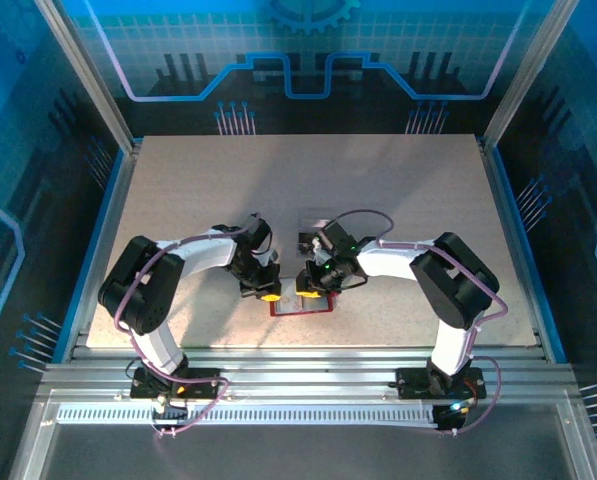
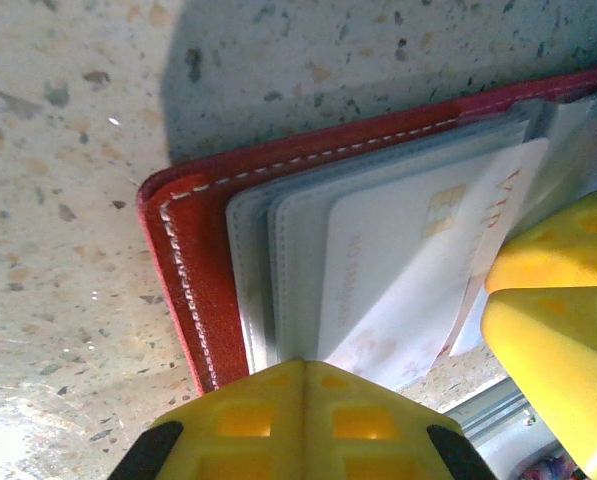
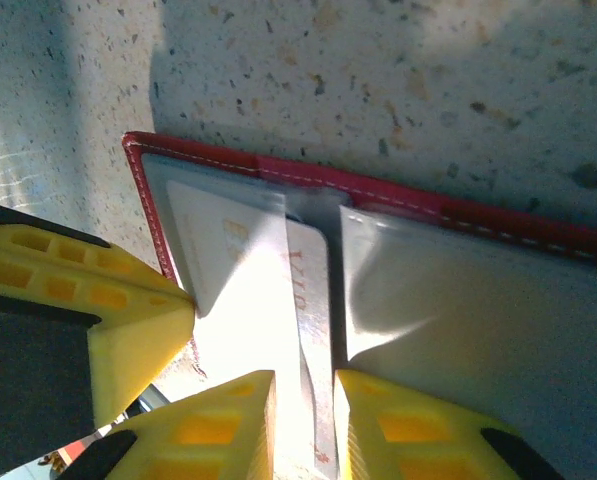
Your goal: Take the credit cards out of the card holder
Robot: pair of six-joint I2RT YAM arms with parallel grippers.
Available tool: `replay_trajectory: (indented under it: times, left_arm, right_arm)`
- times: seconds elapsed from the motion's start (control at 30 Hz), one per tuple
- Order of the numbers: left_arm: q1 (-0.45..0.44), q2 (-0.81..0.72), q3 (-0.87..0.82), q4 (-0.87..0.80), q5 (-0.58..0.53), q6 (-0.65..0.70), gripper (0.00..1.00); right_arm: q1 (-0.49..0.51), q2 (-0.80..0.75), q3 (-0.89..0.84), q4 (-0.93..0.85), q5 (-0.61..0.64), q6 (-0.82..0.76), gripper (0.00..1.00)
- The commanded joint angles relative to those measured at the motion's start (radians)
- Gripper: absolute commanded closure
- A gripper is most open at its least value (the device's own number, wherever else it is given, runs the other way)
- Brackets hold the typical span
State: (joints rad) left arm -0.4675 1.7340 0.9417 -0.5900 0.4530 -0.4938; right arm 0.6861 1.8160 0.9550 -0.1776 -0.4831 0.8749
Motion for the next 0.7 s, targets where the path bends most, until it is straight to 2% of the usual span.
replay_trajectory:
  times: [0.0,0.17,0.3,0.67]
  left_arm:
    - [-0.006,0.033,-0.009,-0.027,-0.034,0.02,1.0]
    - [-0.006,0.038,-0.006,-0.027,-0.033,0.02,1.0]
    - [-0.006,0.042,-0.001,-0.027,-0.029,0.02,1.0]
    - [-0.006,0.042,-0.006,-0.027,-0.028,0.018,1.0]
  right_arm:
    - [-0.008,0.011,-0.013,0.003,-0.016,0.008,0.78]
    - [-0.01,0.009,-0.005,-0.039,0.01,-0.02,0.78]
    - [-0.01,0.026,-0.014,0.008,-0.035,-0.009,0.78]
    - [-0.011,0.011,-0.031,0.06,-0.059,0.012,0.78]
